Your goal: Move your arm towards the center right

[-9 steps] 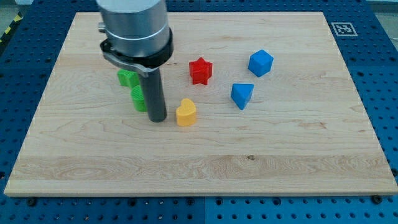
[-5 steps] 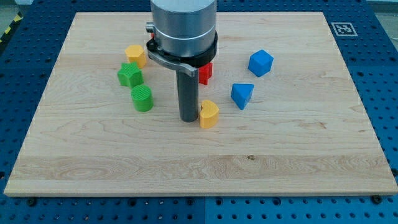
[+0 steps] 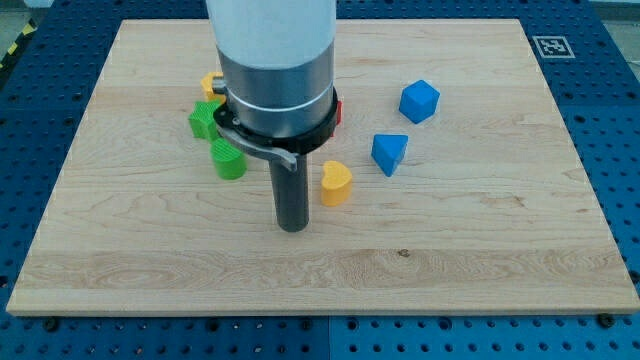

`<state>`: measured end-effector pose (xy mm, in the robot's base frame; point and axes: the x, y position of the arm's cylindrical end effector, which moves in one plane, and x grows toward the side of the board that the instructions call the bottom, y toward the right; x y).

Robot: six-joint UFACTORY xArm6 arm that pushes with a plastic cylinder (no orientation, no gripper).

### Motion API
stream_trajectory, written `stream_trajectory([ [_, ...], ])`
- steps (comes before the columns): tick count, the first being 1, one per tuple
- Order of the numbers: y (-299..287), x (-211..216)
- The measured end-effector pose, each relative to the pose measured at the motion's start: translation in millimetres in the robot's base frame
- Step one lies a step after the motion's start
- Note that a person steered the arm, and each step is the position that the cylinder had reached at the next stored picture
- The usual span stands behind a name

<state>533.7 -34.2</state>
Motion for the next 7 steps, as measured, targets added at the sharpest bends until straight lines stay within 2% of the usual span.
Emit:
stream_trajectory([
  [2, 21.3, 1.4],
  [5, 186.5, 0.5],
  [7, 210.2, -76.0],
])
